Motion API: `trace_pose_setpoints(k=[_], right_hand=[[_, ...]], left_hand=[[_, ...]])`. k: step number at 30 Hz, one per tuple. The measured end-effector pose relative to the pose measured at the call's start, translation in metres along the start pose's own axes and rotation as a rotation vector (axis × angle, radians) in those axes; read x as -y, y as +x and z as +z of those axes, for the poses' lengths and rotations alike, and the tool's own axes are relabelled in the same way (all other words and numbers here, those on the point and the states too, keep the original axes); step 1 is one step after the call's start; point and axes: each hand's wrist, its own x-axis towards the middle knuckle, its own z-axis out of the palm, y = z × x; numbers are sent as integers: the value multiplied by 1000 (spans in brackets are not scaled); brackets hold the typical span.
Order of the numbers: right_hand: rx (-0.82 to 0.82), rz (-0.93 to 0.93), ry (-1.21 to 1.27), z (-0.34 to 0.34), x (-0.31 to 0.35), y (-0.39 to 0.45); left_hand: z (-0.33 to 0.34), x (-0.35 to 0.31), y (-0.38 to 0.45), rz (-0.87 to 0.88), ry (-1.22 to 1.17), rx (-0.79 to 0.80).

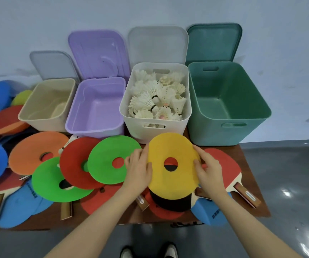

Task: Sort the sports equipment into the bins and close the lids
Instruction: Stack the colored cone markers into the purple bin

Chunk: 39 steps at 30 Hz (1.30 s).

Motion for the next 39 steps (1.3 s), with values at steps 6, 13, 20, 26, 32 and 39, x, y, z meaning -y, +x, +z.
trace_pose_setpoints(k=[6,13,20,26,32,39], right_hand=[[137,68,167,38,37,4],[338,94,27,113,65,23],[396,315,-168,148,61,19],[230,279,179,145,81,12],[225,208,179,154,98,4],[192,214,71,154,98,-13]], left_hand=[[-39,32,7,-39,43,-110],[-75,95,4,-250,256,11],[-88,127,-28,-389,397,-31],[-101,146,-44,-474,325,-70],[-100,145,-49,-253,346,-59],[-94,160,-50,-106,500,70]])
